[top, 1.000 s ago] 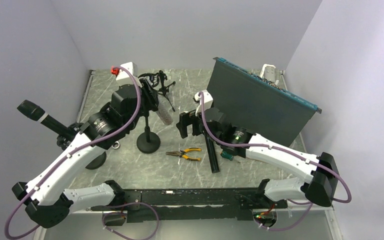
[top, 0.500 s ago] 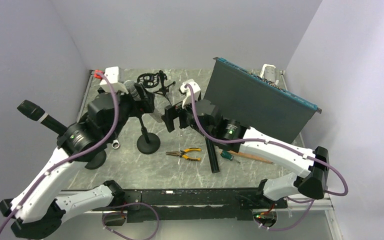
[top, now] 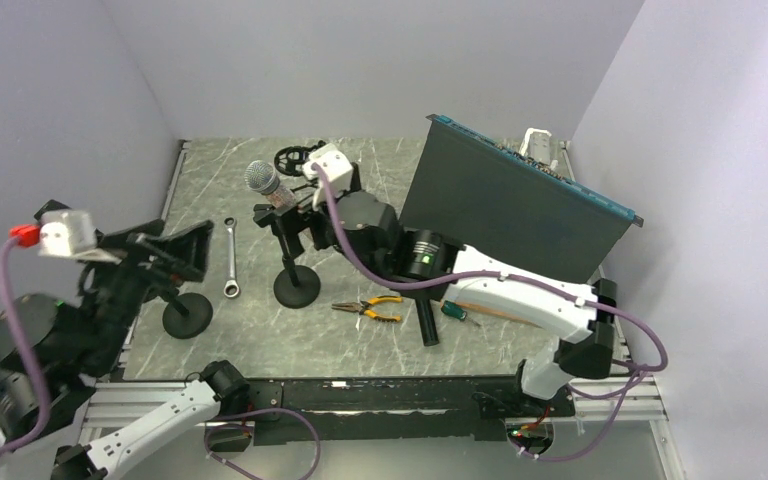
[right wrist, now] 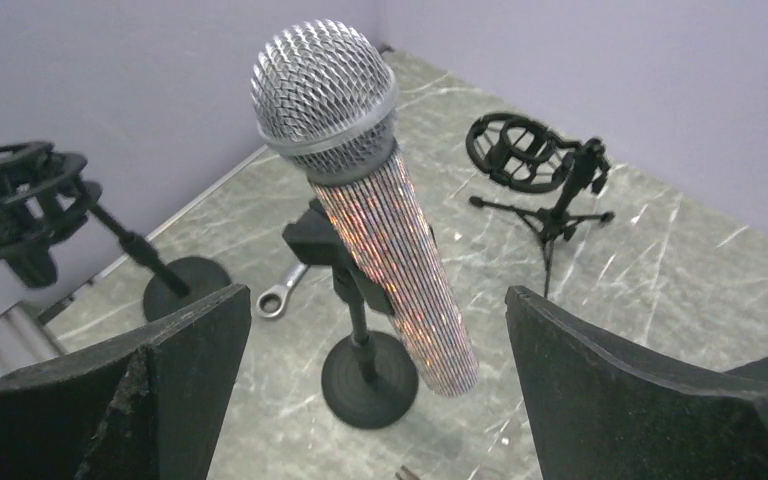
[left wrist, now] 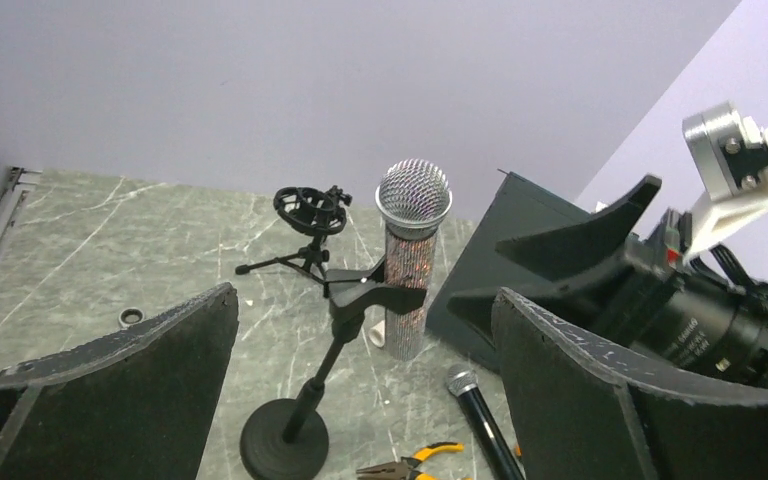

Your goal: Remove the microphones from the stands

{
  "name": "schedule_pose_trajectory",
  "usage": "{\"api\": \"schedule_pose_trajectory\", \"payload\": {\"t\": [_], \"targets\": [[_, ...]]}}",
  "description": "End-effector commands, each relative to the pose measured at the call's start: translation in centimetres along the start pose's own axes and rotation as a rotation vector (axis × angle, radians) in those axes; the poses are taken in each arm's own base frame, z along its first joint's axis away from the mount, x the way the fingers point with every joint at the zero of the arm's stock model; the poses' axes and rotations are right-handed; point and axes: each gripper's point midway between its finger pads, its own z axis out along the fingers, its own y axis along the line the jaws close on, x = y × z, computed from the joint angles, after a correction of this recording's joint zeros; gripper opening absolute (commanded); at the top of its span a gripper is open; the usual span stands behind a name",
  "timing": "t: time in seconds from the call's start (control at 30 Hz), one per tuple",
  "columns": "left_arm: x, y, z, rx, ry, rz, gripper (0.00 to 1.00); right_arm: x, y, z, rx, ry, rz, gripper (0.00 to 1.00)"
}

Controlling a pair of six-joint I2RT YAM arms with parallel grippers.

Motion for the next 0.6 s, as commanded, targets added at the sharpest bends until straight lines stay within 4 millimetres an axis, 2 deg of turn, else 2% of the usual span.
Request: {"api": "schedule_pose_trajectory", "payload": {"t": [0.0,0.13,0.2,0.33,0.47,0.57], "targets": [[2.7,1.7,-0.9,-0.025,0.067,0.079,0.99,-1.7,-0.5,1.3,0.176,-0.013,-0.113,1.0],[4.7,2.3,-1.5,-0.034,0.125,0.083,0.99,-2.2,-0.1,3.3,0.284,-0.005,-0.212,0.99],[5.6,2.4,-1.6,-0.023,0.15,0.083,0.99,-2.5,-0.2,4.2,0.345,-0.011,-0.237,0.96],[7.3,2.4,-1.9,-0.006,0.188,0.078,0.99,-2.2,-0.9,5.3,0.446,-0.038,-0.289,0.85],[8.5,3.0,-2.2,-0.018,0.212,0.096,0.99,-1.9,-1.0,6.0,0.449,-0.059,-0.301,0.76],[9.5,3.1,-2.2,0.001,0.22,0.115,0.99,-1.7,-1.1,6.6,0.435,-0.058,-0.31,0.61]]}}
